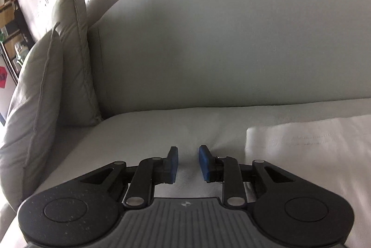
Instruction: Fold clothes
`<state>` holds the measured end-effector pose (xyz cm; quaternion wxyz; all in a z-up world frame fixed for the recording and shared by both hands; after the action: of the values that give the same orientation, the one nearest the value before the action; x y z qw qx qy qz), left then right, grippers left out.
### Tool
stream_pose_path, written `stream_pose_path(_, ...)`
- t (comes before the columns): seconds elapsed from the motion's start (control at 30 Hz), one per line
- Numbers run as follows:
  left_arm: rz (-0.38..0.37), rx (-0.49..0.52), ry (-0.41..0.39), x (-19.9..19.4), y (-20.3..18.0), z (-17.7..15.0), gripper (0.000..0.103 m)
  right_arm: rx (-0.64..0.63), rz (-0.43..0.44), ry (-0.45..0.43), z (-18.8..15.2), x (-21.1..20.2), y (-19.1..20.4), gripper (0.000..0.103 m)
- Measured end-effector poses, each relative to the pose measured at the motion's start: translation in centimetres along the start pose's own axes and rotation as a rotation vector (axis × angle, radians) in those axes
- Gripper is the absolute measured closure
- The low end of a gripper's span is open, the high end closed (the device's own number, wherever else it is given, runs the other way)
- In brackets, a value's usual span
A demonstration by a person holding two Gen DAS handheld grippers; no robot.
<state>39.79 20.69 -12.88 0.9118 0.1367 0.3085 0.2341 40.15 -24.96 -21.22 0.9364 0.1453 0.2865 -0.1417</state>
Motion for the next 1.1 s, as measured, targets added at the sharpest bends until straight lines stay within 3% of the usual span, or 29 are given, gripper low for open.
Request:
stream_pose_path(0.07, -0.041, -0.052, 0.012, -0.8, 0.8, 0.1, 0.079, -0.017, -0.004, -0.006, 0.0, -1.3, 0.4, 0.101)
stream_pose_path(0.13, -0.101, -0.109, -0.012, -2.6, 1.7, 0.2, 0.079, 0.032, 0.050, -0.038, 0.2, -3.8, -0.1, 0.099)
stream_pose_path(0.2, -0.168, -0.101, -0.032, -4.2, 1.6, -0.4, 0.079, 0.052, 0.134, -0.045, 0.5, -6.0, -0.8, 0.099)
stream_pose_path(0.3, -0.225, -0.042, -0.006, -4.8, -0.3, -1.7, 0.078, 0.024, 0.242, 0.033, -0.1, -6.1, 0.1, 0.099)
stream_pose_path(0.37, -0.198, -0.004, 0.019, -4.4, -1.0, -2.4, 0.078, 0.057, 0.270, 0.145, -1.0, -4.7, 0.2, 0.099)
stream_pose_path(0.43, -0.120, 0.045, 0.018, -3.9, -1.3, -3.0, 0.076, 0.051, 0.190, 0.194, -1.9, -3.8, -0.4, 0.103)
stream_pose_path(0.5, -0.054, 0.045, 0.041, -3.6, -1.0, -3.0, 0.076, -0.034, 0.038, 0.141, -2.2, -4.1, -1.2, 0.103)
stream_pose_path(0.53, -0.022, 0.042, 0.054, -3.5, -0.8, -3.0, 0.079, -0.066, 0.002, 0.137, -2.4, -4.1, -1.6, 0.103)
stream_pose_path(0.6, -0.032, 0.012, 0.052, -4.4, 0.2, -2.9, 0.083, -0.114, -0.052, 0.127, -2.6, -4.5, -2.3, 0.103)
stream_pose_path(0.77, -0.134, -0.036, -0.004, -8.7, 2.8, -2.9, 0.082, -0.082, 0.029, 0.088, -2.0, -9.3, -2.0, 0.099)
stream_pose_path(0.9, -0.309, -0.046, 0.048, -10.7, 2.3, -4.0, 0.078, -0.072, 0.209, 0.124, -2.7, -11.3, -1.2, 0.098)
stream_pose_path(0.93, -0.312, -0.040, 0.077, -10.3, 2.1, -4.5, 0.078, -0.062, 0.249, 0.163, -3.4, -10.7, -0.9, 0.098)
stream_pose_path(0.97, -0.301, -0.030, 0.111, -9.7, 1.8, -5.1, 0.078, -0.054, 0.253, 0.190, -3.9, -10.0, -1.0, 0.097)
stream_pose_path(1.03, -0.279, -0.010, 0.178, -8.4, 1.1, -6.4, 0.071, -0.047, 0.148, 0.208, -4.5, -8.8, -2.1, 0.098)
stream_pose_path(1.1, -0.235, -0.008, 0.174, -8.3, 1.4, -6.6, 0.068, -0.049, 0.035, 0.218, -5.0, -7.8, -3.2, 0.100)
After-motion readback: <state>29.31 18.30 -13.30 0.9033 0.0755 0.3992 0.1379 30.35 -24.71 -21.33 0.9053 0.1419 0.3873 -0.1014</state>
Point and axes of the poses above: each gripper's, at about its wrist camera, not at the fingertips, and x roughly the way its jaws point, y to its left, z to its top, the point moved 4 cm from there along x, roughly the way its jaws point
